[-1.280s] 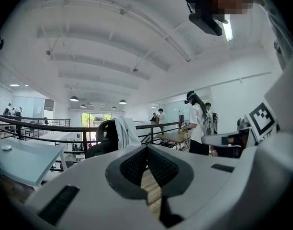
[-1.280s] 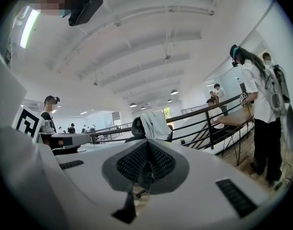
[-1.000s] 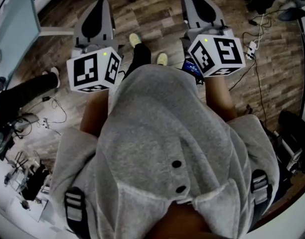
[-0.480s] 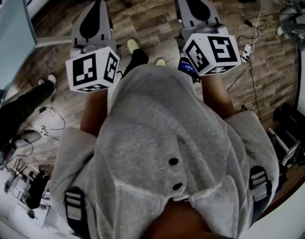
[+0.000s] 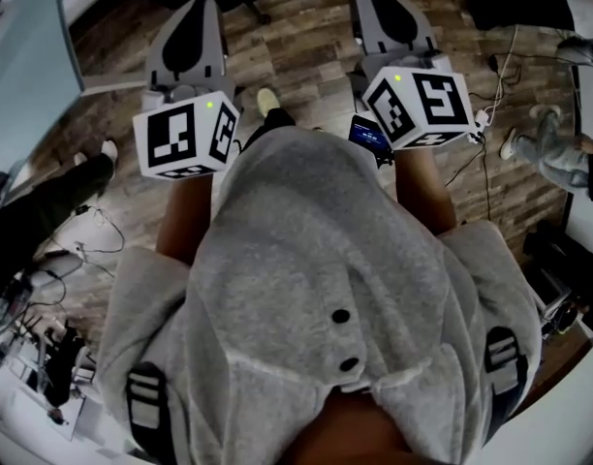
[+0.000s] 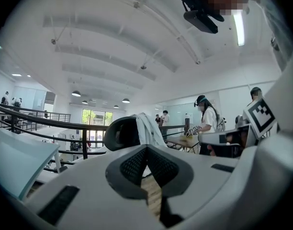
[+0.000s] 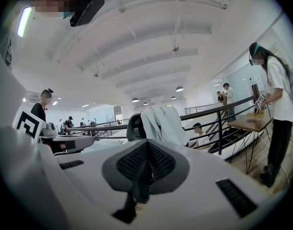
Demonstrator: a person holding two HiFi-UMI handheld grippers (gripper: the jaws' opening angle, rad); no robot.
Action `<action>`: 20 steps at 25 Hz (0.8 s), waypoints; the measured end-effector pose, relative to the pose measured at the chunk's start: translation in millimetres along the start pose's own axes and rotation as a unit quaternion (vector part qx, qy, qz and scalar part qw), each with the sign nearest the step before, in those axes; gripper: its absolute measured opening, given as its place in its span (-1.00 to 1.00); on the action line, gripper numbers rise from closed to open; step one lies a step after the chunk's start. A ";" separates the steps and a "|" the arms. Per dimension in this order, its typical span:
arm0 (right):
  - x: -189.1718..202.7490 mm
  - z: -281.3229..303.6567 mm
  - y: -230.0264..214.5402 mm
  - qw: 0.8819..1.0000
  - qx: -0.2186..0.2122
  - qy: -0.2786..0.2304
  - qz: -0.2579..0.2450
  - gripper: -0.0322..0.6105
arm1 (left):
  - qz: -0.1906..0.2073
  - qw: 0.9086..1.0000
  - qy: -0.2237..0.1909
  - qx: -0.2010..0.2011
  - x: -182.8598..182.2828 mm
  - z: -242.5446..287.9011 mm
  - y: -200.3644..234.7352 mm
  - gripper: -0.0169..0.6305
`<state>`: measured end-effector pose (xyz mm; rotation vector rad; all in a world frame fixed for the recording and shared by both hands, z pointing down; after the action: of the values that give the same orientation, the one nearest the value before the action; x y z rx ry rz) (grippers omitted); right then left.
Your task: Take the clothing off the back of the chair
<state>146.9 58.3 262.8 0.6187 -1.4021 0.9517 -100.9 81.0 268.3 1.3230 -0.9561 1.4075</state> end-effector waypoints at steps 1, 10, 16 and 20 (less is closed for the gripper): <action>-1.9 6.2 1.7 1.000 0.000 0.000 -0.001 -0.86 | -0.001 1.000 0.000 0.001 -0.5 3.4 5.3 -0.91; -16.2 21.9 16.4 1.000 0.014 -0.010 -0.012 -0.86 | 0.001 1.000 -0.011 0.011 -11.4 11.0 28.5 -0.91; -17.8 60.0 21.1 1.000 0.028 -0.005 -0.011 -0.86 | -0.009 1.000 -0.009 0.021 -11.4 36.1 60.2 -0.91; -21.8 78.1 24.1 0.999 0.040 -0.002 -0.014 -0.86 | -0.018 0.999 -0.012 0.034 -15.8 48.9 74.0 -0.91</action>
<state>86.9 1.2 246.0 0.6996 -1.3612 0.9873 -160.7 13.9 262.6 1.4034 -0.9036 1.4108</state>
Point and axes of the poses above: the fingertips, and each gripper's own axes: z forward along the fingers, y to its left, x out of its underside, the point moved 10 cm from there along -z, backward along the fingers, and after that the axes turned 4 degrees about -x, right-handed, at the moved point
